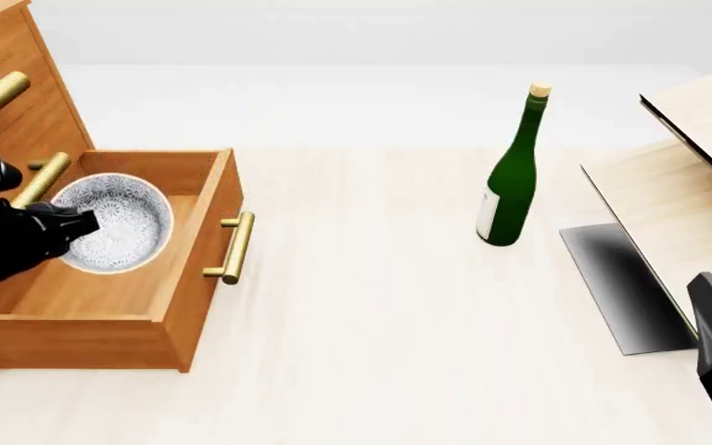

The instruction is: Put the bowl in the bottom drawer of the cabinet and close it.

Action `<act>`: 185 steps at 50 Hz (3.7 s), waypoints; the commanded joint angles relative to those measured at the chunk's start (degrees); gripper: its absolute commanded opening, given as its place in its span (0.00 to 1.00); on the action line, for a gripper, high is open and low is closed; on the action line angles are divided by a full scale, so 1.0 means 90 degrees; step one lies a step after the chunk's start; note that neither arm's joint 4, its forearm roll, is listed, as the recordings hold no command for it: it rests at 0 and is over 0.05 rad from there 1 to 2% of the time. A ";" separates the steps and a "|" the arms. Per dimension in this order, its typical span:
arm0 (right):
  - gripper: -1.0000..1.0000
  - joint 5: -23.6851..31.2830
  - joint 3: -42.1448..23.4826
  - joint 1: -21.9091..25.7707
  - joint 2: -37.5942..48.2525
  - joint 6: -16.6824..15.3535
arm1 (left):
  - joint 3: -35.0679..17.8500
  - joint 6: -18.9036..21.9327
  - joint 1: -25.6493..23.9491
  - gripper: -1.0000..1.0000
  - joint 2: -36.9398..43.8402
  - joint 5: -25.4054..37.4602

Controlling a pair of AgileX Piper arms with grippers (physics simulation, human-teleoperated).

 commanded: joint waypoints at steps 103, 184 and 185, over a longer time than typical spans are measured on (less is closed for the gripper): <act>1.00 0.0000 0.0000 0.0000 -0.0001 0.0000 | 0.0459 -0.0091 0.0483 0.00 0.0986 -0.0772; 1.00 0.0000 0.0000 -0.0002 0.0001 0.0001 | 0.0044 0.0577 0.0059 1.00 -0.1246 0.0810; 1.00 0.0000 0.0000 0.0000 0.0001 -0.0001 | 0.0028 0.0573 0.0031 1.00 -0.1285 0.0841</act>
